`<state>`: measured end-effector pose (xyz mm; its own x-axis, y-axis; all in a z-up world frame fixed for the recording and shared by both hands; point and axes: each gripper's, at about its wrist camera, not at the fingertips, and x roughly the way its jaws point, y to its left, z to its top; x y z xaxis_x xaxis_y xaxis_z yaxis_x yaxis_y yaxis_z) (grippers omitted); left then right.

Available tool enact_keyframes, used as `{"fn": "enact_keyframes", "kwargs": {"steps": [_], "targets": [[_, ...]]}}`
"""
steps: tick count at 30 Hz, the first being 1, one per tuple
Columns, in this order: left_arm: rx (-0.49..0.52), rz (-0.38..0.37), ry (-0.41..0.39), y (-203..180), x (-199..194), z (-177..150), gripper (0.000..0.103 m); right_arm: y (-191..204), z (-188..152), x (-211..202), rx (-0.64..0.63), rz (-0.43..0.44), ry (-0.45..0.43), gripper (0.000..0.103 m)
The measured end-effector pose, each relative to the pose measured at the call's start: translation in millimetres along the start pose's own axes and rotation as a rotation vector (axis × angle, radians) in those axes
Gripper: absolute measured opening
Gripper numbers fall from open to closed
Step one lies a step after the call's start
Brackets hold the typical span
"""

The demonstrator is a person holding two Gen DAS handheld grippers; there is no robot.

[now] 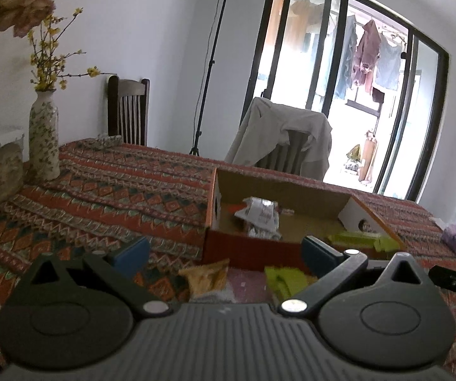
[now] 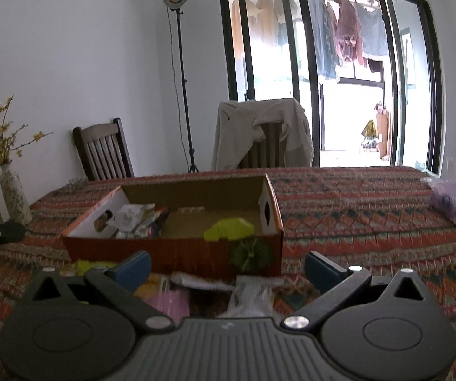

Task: Organize snacks
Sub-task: 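Reach the right tool into the pile and close it on a packet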

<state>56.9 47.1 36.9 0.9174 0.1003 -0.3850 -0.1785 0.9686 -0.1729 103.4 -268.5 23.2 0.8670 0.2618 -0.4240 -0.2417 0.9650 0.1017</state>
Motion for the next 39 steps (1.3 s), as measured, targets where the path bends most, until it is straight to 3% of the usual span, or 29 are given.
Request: {"fn": "enact_keyframes", "kwargs": {"steps": [7, 14, 27, 30, 34, 39], "targets": [[0.003, -0.011, 0.046, 13, -23, -36, 0.103, -6, -28, -19, 0.013, -0.007, 0.049, 0.103], [-0.003, -0.005, 0.056, 22, -31, -48, 0.103, -12, -56, -29, 0.013, -0.028, 0.106, 0.103], [-0.025, 0.003, 0.079, 29, -19, -55, 0.103, -19, -46, 3, 0.076, -0.039, 0.109, 0.100], [-0.040, 0.001, 0.091, 32, -15, -56, 0.103, -20, -40, 16, 0.099, -0.034, 0.109, 0.087], [-0.042, 0.002, 0.104, 32, -11, -56, 0.103, -18, -35, 34, 0.108, -0.029, 0.138, 0.057], [-0.046, 0.010, 0.113, 32, -7, -56, 0.103, -8, -37, 33, 0.061, -0.034, 0.123, 0.031]]}}
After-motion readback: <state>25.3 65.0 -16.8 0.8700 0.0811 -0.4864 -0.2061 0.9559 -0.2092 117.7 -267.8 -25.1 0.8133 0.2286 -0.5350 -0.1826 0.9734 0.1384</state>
